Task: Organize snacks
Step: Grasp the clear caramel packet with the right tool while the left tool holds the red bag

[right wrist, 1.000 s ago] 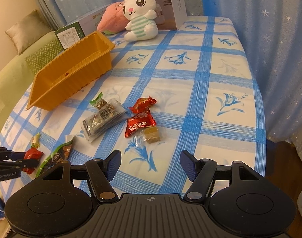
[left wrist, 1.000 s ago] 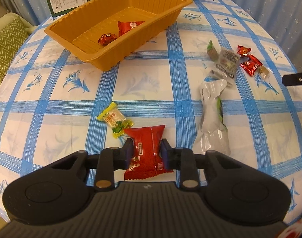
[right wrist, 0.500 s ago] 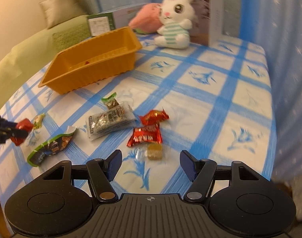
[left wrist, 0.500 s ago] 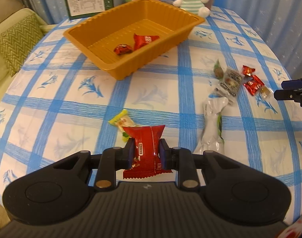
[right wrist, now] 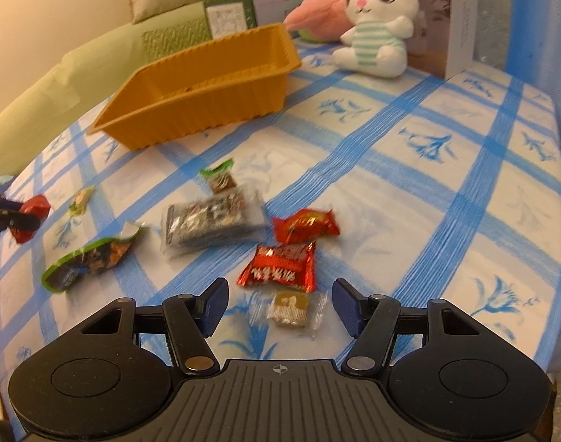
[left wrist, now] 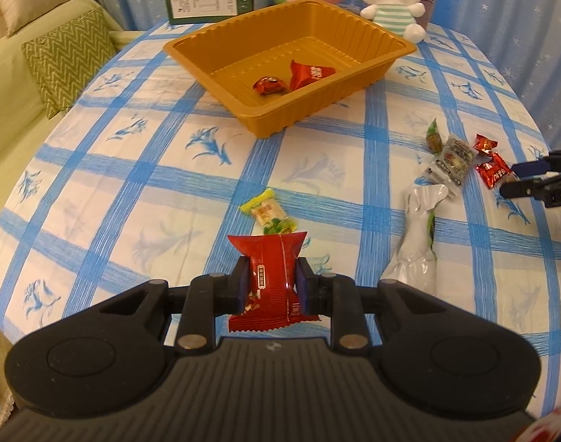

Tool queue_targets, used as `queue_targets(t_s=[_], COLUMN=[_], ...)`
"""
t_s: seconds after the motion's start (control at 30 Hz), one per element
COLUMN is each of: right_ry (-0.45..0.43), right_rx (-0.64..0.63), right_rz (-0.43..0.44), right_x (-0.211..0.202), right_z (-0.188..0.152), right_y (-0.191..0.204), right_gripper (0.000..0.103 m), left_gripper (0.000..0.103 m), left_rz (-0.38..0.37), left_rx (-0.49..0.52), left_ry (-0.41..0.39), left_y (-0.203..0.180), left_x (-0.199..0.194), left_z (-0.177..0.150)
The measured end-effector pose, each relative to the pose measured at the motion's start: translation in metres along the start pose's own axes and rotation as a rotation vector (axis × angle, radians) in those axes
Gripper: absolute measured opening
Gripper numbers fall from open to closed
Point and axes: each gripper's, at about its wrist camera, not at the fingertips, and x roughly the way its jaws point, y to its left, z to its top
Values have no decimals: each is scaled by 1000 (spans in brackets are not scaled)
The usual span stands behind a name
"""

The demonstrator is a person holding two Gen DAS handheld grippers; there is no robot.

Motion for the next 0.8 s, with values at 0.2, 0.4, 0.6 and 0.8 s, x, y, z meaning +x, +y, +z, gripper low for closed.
queue_targets(t_s=[0.2,0.4,0.6,0.8], right_ry=[49,82,76,73], right_rx=[-72,-161,-278,-299], right_rz=[46,79,2,22], right_x=[-4,-7,-2,5], right_z=[-8,-18,-16,-8], right_y=[21,53,61,67], right_gripper=[63,55,52,40], left_gripper=[24,24,24,24], left_rz=[16,22,29,28], left_rx=[-29,-43,-53,-55], left_ry=[-2,-8,-14,-17], left_y=[5,5,6,6], left_x=[-4,-7,-11,-12], left_z=[-5,-8,-8,-9])
